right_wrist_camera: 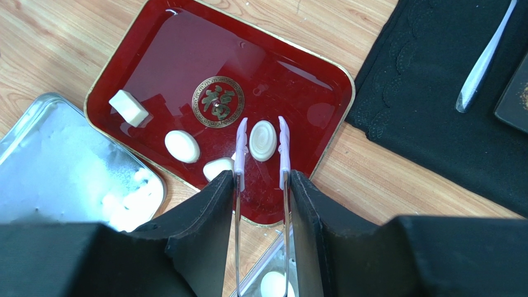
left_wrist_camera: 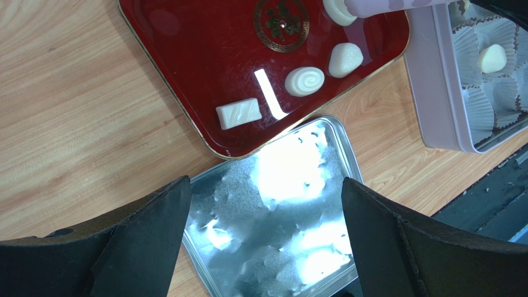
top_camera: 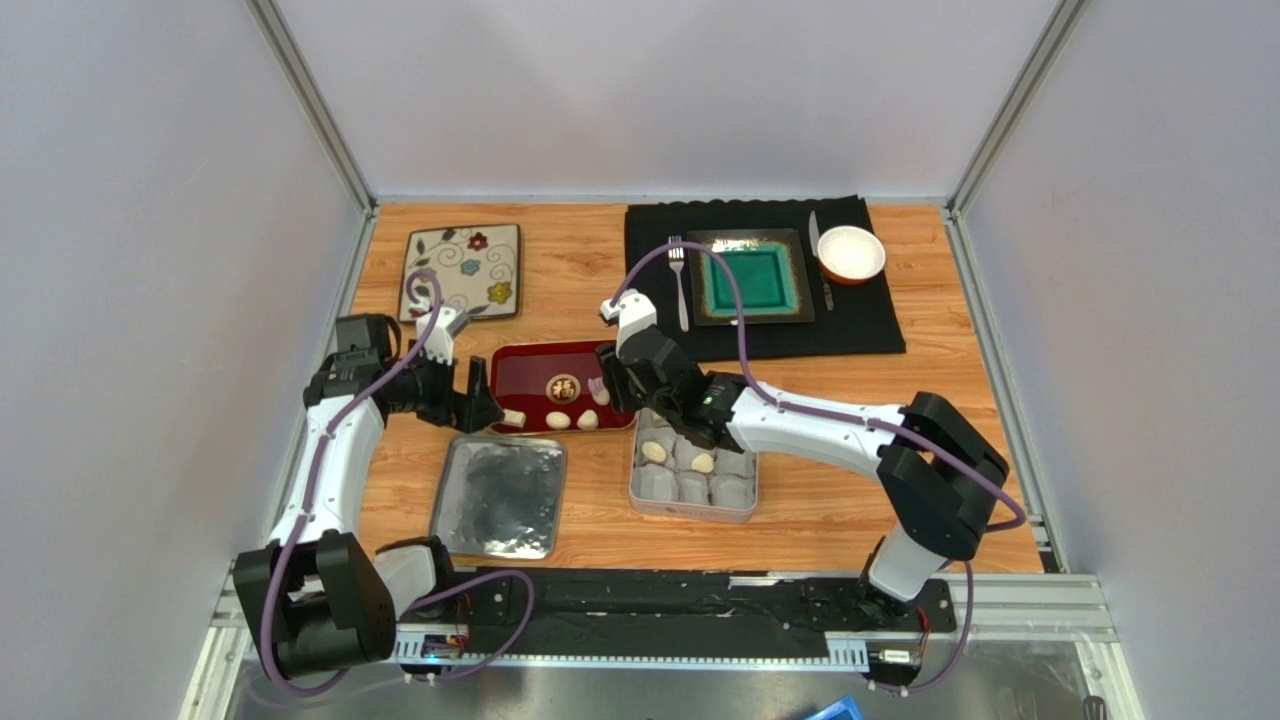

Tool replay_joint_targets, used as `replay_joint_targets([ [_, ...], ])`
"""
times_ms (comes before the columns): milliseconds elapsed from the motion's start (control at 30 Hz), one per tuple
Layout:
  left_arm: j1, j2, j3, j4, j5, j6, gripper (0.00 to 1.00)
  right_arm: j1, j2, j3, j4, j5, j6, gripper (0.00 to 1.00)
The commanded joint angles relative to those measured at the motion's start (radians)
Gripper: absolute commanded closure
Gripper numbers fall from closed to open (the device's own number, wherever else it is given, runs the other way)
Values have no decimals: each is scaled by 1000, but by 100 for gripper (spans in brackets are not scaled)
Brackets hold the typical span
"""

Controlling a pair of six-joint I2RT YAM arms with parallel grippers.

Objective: Pack the chocolate
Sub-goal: Pick up the fake chocolate from the plate.

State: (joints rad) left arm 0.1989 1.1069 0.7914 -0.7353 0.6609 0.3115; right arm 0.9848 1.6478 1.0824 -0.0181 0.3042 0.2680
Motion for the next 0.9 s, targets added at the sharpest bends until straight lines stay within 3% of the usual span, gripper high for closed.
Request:
replay_joint_targets([
  [0,7,-21,-6,20,16,-3,2,-1,9,47,61,4,-9,59],
  [867,5,-18,8,16,26,-6,2,-1,47,36,47,-20,20,59],
])
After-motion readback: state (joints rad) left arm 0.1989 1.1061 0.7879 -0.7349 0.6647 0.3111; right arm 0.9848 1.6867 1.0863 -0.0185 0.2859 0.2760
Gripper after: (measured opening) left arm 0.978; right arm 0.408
